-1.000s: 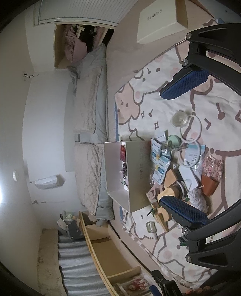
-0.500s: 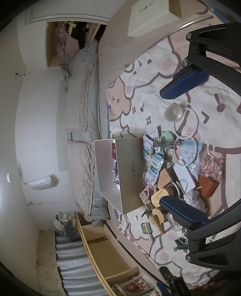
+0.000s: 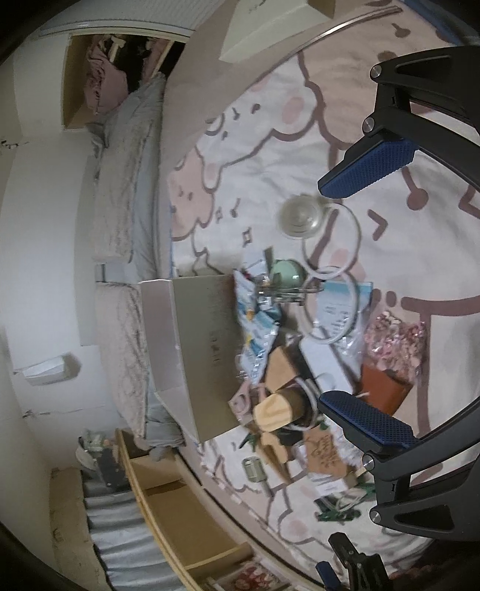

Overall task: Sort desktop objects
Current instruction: 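Move both tools down toward the scattered items on the bed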

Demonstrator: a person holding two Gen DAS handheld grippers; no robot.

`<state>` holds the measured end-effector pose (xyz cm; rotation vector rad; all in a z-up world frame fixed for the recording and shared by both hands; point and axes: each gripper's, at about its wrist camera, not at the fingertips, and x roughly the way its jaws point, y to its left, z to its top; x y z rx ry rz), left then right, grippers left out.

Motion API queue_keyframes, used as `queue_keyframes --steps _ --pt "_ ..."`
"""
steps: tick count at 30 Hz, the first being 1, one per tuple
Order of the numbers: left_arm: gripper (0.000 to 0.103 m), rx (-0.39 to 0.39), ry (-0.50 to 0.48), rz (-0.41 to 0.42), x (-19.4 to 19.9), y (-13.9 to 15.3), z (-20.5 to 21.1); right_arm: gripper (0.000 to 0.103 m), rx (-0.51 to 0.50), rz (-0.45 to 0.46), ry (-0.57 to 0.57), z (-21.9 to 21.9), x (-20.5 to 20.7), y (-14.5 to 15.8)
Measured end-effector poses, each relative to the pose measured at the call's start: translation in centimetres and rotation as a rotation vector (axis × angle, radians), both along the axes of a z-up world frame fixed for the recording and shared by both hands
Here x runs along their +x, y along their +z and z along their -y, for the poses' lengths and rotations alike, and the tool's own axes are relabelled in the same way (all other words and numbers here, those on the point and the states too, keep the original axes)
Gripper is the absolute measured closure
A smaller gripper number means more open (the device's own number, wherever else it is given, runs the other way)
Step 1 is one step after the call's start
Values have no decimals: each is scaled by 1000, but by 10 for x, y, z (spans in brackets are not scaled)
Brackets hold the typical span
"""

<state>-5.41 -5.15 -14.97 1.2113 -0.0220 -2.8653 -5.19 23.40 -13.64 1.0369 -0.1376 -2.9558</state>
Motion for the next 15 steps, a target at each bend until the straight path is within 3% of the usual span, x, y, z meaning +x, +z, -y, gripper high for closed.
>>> queue_keyframes --steps 10,15 --pt "0 7 50 89 -7 -22 13 0 23 102 35 14 -4 -34" --pt "0 -12 73 194 -8 -46 16 0 27 153 50 20 -5 -48"
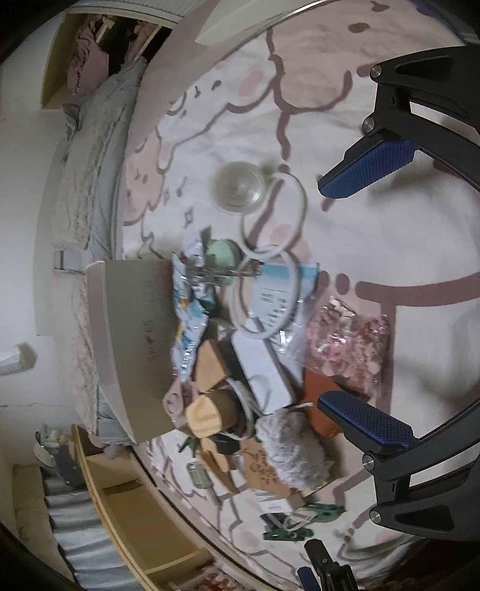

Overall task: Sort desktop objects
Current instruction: 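Move both tools down toward the scattered items on the bed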

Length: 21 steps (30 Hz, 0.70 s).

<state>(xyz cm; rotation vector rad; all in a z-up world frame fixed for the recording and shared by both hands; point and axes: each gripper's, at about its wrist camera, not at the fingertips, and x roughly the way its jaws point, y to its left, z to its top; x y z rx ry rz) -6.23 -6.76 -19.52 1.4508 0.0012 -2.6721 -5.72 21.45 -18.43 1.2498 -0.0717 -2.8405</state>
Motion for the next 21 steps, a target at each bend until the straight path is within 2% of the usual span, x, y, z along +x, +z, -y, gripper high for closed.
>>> queue_keyframes --steps 2,4,13,16,21 --pt "0 -28 3 26 1 -8 -2 0 1 16 7 1 0 -4" --pt "0 -38 4 17 5 -10 -4 0 -4 27 13 2 0 -7" --pt "0 -8 71 5 13 -19 -3 0 0 45 -5 2 -4 -13" --pt "0 -11 80 -1 15 -18 -4 0 40 58 10 11 -7 -18" --pt "0 31 70 -25 17 -12 -2 0 106 65 4 16 -9 -28"
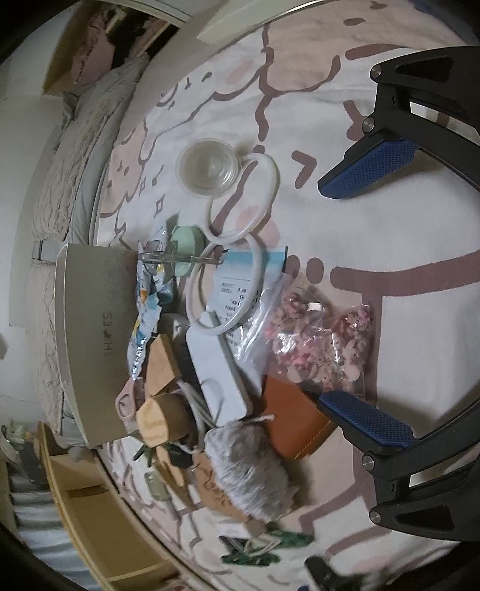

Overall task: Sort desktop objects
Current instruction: 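Move both tools down toward the scattered items on the bed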

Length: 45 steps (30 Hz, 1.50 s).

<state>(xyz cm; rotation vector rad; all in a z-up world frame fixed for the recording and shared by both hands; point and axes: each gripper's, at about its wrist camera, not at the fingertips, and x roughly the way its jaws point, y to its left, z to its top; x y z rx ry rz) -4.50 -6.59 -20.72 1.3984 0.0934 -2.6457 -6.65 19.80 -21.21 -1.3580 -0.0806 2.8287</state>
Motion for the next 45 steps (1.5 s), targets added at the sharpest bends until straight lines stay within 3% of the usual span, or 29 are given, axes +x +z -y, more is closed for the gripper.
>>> queue_keyframes --steps 5,11,17,23,30,36,45 --pt "0 40 -52 -48 1 9 -8 0 40 -1 -57 -13 -3 1" --pt "0 47 -175 -136 4 23 -34 0 17 34 -128 -33 -7 -3" --pt "1 48 -228 -127 1 19 -54 0 28 40 -131 -28 -4 -9" --pt "3 36 -183 -132 -5 10 -61 0 47 13 -145 -24 0 -11" --pt "16 -17 -127 -147 -11 -4 -69 0 18 -16 -150 -26 3 -12" --pt "17 -98 -74 -209 -3 -13 -82 0 24 -25 -150 -26 3 -13" --pt "10 -108 -30 -205 -5 -16 -82 0 -5 11 -109 -30 2 -12"
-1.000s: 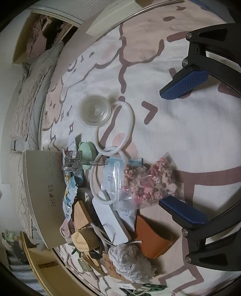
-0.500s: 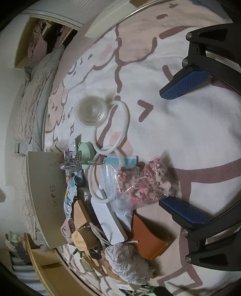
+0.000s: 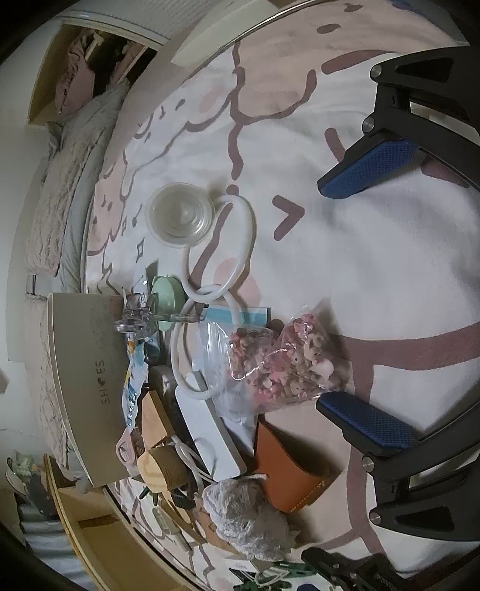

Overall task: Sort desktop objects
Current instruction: 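Move both tools down toward the scattered items on the bed, then close the left tool on a green clothespin while the right tool grasps the pink bead bag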

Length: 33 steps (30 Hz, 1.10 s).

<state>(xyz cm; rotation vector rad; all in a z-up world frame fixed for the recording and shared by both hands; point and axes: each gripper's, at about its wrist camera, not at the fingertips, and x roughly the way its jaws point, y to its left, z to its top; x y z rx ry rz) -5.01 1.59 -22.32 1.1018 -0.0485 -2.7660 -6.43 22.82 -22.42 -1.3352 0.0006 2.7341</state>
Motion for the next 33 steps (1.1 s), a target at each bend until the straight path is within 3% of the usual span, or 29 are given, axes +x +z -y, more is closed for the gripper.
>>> queue_keyframes --steps 7,14,16,18,21,25,29,33 --pt "3 -13 17 9 2 -1 -3 0 -1 9 21 1 1 4" --pt "3 9 -9 17 3 -1 0 1 17 -61 176 25 3 20" --pt "3 16 -16 18 3 -1 1 6 3 -58 198 29 -2 23" --pt "3 29 -21 16 3 -1 2 23 -34 -45 176 26 -9 22" --pt "4 27 -32 11 4 -1 1 36 -50 -12 155 24 -17 15" --pt "5 35 -42 11 2 0 1 36 -49 -1 161 25 -17 11" --pt "17 31 -56 6 1 3 1 36 -38 -14 166 27 -15 11" --pt "21 41 -35 5 -3 4 5 36 -31 -29 162 26 -14 9"
